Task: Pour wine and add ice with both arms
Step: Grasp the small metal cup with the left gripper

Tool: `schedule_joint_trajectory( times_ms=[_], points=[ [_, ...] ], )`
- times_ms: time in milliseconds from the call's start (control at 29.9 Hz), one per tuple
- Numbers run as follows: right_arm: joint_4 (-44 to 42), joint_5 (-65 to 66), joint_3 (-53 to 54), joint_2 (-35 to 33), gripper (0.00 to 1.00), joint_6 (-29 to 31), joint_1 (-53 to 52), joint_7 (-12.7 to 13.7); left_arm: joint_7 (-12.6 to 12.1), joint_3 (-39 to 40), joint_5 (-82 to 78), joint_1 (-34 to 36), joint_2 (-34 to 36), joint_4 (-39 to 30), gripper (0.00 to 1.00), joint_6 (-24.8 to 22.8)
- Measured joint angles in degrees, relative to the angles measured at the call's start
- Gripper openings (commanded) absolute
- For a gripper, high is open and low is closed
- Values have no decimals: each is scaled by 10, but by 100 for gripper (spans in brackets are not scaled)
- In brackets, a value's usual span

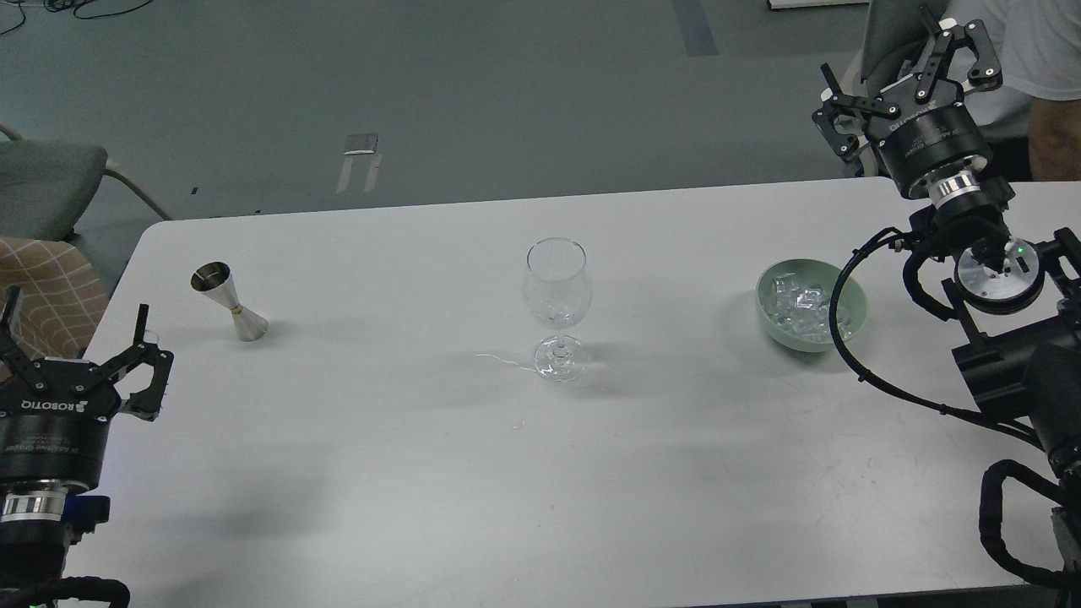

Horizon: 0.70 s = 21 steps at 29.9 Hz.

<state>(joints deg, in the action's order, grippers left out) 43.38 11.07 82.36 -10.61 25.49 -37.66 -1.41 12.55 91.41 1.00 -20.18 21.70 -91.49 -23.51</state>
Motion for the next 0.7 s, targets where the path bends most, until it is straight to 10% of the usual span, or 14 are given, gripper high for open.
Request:
schedule_joint_trajectory(
  times_ms=[468, 702],
  points=[
    [16, -1, 1, -1, 100, 0, 19, -11, -2, 0, -1, -3, -19, 0, 98, -21],
    [16, -1, 2, -5, 100, -1, 19, -11, -43, 4, 6, 25, -31, 3, 98, 132]
  ],
)
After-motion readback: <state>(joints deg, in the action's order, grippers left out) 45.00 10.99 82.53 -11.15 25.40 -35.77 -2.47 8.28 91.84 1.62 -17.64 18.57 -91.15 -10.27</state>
